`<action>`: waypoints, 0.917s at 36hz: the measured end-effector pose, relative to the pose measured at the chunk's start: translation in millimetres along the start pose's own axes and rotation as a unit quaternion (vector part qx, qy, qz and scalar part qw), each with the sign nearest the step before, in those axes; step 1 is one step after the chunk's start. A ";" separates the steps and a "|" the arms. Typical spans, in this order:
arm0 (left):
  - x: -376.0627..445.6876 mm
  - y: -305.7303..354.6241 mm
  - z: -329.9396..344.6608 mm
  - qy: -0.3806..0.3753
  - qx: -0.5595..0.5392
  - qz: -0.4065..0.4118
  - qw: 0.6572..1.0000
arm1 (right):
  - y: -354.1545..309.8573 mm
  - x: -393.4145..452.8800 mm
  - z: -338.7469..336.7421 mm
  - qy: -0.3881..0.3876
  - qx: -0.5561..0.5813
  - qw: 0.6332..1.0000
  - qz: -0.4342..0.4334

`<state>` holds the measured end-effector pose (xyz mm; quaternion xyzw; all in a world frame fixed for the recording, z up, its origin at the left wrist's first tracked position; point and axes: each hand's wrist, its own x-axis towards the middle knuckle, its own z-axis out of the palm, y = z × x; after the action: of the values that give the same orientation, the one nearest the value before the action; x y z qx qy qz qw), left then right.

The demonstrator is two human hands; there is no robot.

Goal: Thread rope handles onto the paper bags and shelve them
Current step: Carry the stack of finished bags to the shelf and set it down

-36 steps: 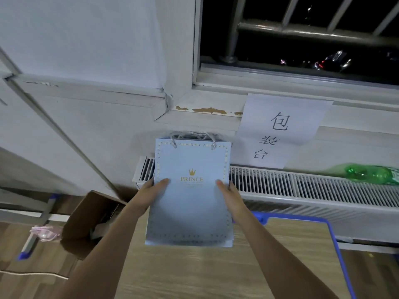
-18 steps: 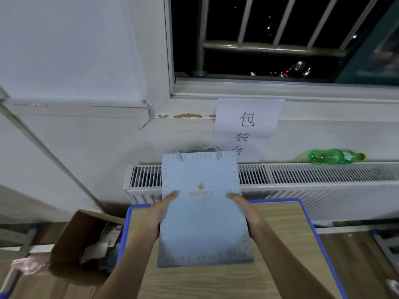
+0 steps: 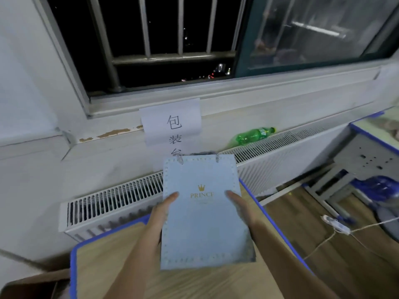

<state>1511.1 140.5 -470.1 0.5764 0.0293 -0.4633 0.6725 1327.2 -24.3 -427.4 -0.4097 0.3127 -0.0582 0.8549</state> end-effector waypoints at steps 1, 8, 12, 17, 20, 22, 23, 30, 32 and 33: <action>6.2 -3.8 6.5 -0.015 0.008 -0.001 1.000 | -4.4 -3.9 -7.0 0.009 -0.004 1.000 -0.012; -18.4 10.7 82.3 -0.082 0.047 0.003 0.995 | -28.4 -33.5 -52.7 0.058 0.003 0.998 -0.023; -13.5 8.0 133.6 -0.096 0.086 0.038 0.991 | -45.9 -51.0 -86.0 0.077 0.018 0.997 -0.027; 6.1 -10.3 201.6 -0.108 0.092 0.030 0.989 | -79.9 -73.5 -144.0 0.096 0.034 0.995 -0.023; 15.2 -27.6 255.7 -0.109 0.111 0.027 0.987 | -101.8 -82.5 -194.7 0.111 0.043 0.992 -0.049; 21.1 -40.1 301.3 -0.114 0.126 0.029 0.985 | -117.6 -90.7 -232.3 0.126 0.042 0.988 -0.074; 26.4 -46.9 324.3 -0.105 0.137 0.034 0.984 | -126.9 -95.0 -252.9 0.131 0.045 0.987 -0.081; 48.7 -107.1 472.0 -0.174 0.171 0.005 0.970 | -173.5 -134.7 -399.0 0.204 0.079 0.971 -0.098; 48.9 -123.8 515.4 -0.179 0.197 0.007 0.964 | -184.2 -153.3 -435.8 0.234 0.091 0.962 -0.111; 48.9 -130.9 535.1 -0.186 0.207 0.015 0.960 | -188.7 -163.0 -451.4 0.249 0.100 0.956 -0.115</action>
<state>1188.2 -305.4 -417.5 0.6068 -0.2016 -0.5478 0.5395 963.9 -390.2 -420.5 -0.3282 0.4588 -0.2876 0.7740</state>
